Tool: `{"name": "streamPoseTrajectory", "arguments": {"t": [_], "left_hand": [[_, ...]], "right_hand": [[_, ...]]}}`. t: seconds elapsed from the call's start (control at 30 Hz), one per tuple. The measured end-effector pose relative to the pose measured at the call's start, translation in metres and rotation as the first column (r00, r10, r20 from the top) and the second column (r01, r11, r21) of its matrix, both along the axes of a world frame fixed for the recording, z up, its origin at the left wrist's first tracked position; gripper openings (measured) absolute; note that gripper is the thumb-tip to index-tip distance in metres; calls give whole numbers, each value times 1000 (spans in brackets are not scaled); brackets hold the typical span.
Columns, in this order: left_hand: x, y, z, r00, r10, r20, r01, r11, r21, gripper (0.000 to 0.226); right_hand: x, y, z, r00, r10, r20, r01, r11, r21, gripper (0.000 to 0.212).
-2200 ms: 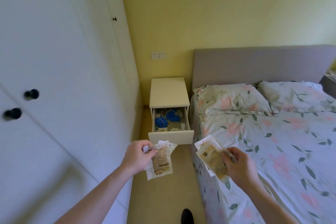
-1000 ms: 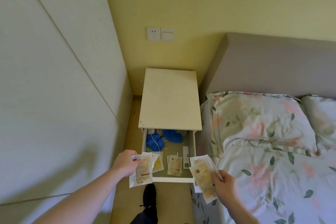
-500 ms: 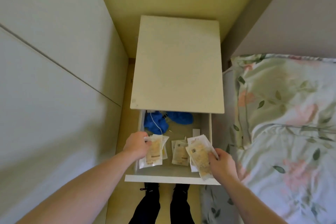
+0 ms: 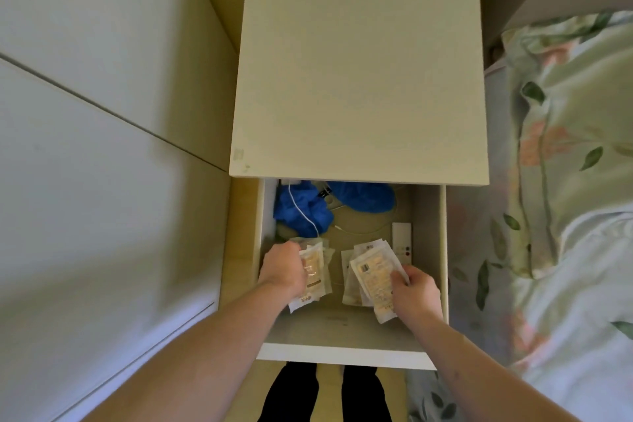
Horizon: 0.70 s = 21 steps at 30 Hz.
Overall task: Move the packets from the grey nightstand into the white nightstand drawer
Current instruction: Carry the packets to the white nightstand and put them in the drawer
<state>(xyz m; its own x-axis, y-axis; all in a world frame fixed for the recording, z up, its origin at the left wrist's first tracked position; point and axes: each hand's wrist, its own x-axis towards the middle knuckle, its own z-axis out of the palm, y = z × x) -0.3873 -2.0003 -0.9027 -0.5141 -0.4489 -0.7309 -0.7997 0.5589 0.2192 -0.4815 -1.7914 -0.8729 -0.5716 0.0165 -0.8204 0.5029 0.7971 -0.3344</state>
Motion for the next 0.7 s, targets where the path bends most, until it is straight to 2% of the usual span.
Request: {"name": "streamPoseTrajectory", "arguments": {"t": [0.13,0.27,0.4,0.57,0.7], "left_hand": [[5,4,-1,990,-124,69,131,986,-99,10],[9,7,6,967,-234,101,247,960,-131,14],[13,6,15,971,-235,39,238,966,-99,11],[14,2,26,956,-288,-50,286,957,-58,18],[4,0,27,942,-321,-100,317,947,-60,20]], "right_hand": [[7,1,-18,999,-19,37,18,999,28,28],[10,4,-25,999,-3,39,0,997,79,33],[12,5,-20,1000,-2,29,-1,994,111,34],[16,15,-11,997,76,31,-79,990,113,30],[18,25,-3,996,83,-36,-80,994,76,25]]}}
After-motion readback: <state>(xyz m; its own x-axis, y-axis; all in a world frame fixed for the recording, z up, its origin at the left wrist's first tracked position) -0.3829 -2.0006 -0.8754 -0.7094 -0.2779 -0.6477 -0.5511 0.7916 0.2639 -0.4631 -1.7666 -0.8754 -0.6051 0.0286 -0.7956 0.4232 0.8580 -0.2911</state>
